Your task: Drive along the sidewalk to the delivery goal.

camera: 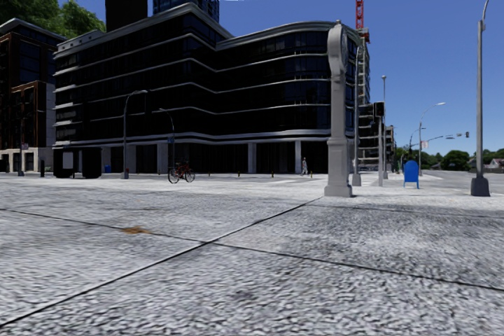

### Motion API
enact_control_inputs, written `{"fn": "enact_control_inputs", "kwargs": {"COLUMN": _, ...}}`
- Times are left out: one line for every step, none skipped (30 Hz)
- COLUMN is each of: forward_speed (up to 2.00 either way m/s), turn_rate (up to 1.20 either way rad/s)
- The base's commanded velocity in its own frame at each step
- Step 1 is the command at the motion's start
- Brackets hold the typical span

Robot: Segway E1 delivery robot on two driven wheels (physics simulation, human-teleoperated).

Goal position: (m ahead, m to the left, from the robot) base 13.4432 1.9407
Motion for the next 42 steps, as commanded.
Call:
{"fn": "enact_control_inputs", "kwargs": {"forward_speed": 1.57, "turn_rate": 0.96}}
{"fn": "enact_control_inputs", "kwargs": {"forward_speed": 1.58, "turn_rate": 0.96}}
{"fn": "enact_control_inputs", "kwargs": {"forward_speed": 1.58, "turn_rate": 0.96}}
{"fn": "enact_control_inputs", "kwargs": {"forward_speed": 1.58, "turn_rate": 0.96}}
{"fn": "enact_control_inputs", "kwargs": {"forward_speed": 1.58, "turn_rate": 0.96}}
{"fn": "enact_control_inputs", "kwargs": {"forward_speed": 1.58, "turn_rate": 0.96}}
{"fn": "enact_control_inputs", "kwargs": {"forward_speed": 1.58, "turn_rate": 0.96}}
{"fn": "enact_control_inputs", "kwargs": {"forward_speed": 1.58, "turn_rate": 0.96}}
{"fn": "enact_control_inputs", "kwargs": {"forward_speed": 1.58, "turn_rate": 0.96}}
{"fn": "enact_control_inputs", "kwargs": {"forward_speed": 1.58, "turn_rate": 0.96}}
{"fn": "enact_control_inputs", "kwargs": {"forward_speed": 1.58, "turn_rate": 0.96}}
{"fn": "enact_control_inputs", "kwargs": {"forward_speed": 1.58, "turn_rate": 0.96}}
{"fn": "enact_control_inputs", "kwargs": {"forward_speed": 1.58, "turn_rate": 0.87}}
{"fn": "enact_control_inputs", "kwargs": {"forward_speed": 1.58, "turn_rate": 0.64}}
{"fn": "enact_control_inputs", "kwargs": {"forward_speed": 1.58, "turn_rate": 0.35}}
{"fn": "enact_control_inputs", "kwargs": {"forward_speed": 1.58, "turn_rate": 0.09}}
{"fn": "enact_control_inputs", "kwargs": {"forward_speed": 1.58, "turn_rate": 0.01}}
{"fn": "enact_control_inputs", "kwargs": {"forward_speed": 1.58, "turn_rate": 0.00}}
{"fn": "enact_control_inputs", "kwargs": {"forward_speed": 1.58, "turn_rate": 0.00}}
{"fn": "enact_control_inputs", "kwargs": {"forward_speed": 1.58, "turn_rate": 0.00}}
{"fn": "enact_control_inputs", "kwargs": {"forward_speed": 1.58, "turn_rate": 0.00}}
{"fn": "enact_control_inputs", "kwargs": {"forward_speed": 1.58, "turn_rate": 0.00}}
{"fn": "enact_control_inputs", "kwargs": {"forward_speed": 1.58, "turn_rate": 0.00}}
{"fn": "enact_control_inputs", "kwargs": {"forward_speed": 1.58, "turn_rate": 0.00}}
{"fn": "enact_control_inputs", "kwargs": {"forward_speed": 1.58, "turn_rate": 0.00}}
{"fn": "enact_control_inputs", "kwargs": {"forward_speed": 1.58, "turn_rate": 0.00}}
{"fn": "enact_control_inputs", "kwargs": {"forward_speed": 1.58, "turn_rate": 0.00}}
{"fn": "enact_control_inputs", "kwargs": {"forward_speed": 1.58, "turn_rate": 0.00}}
{"fn": "enact_control_inputs", "kwargs": {"forward_speed": 1.58, "turn_rate": 0.00}}
{"fn": "enact_control_inputs", "kwargs": {"forward_speed": 1.58, "turn_rate": 0.00}}
{"fn": "enact_control_inputs", "kwargs": {"forward_speed": 1.58, "turn_rate": 0.00}}
{"fn": "enact_control_inputs", "kwargs": {"forward_speed": 1.58, "turn_rate": 0.00}}
{"fn": "enact_control_inputs", "kwargs": {"forward_speed": 1.58, "turn_rate": 0.00}}
{"fn": "enact_control_inputs", "kwargs": {"forward_speed": 1.58, "turn_rate": 0.00}}
{"fn": "enact_control_inputs", "kwargs": {"forward_speed": 1.58, "turn_rate": 0.00}}
{"fn": "enact_control_inputs", "kwargs": {"forward_speed": 1.58, "turn_rate": 0.00}}
{"fn": "enact_control_inputs", "kwargs": {"forward_speed": 1.58, "turn_rate": 0.00}}
{"fn": "enact_control_inputs", "kwargs": {"forward_speed": 1.58, "turn_rate": 0.00}}
{"fn": "enact_control_inputs", "kwargs": {"forward_speed": 1.58, "turn_rate": 0.00}}
{"fn": "enact_control_inputs", "kwargs": {"forward_speed": 1.58, "turn_rate": 0.00}}
{"fn": "enact_control_inputs", "kwargs": {"forward_speed": 1.58, "turn_rate": 0.00}}
{"fn": "enact_control_inputs", "kwargs": {"forward_speed": 1.58, "turn_rate": 0.00}}
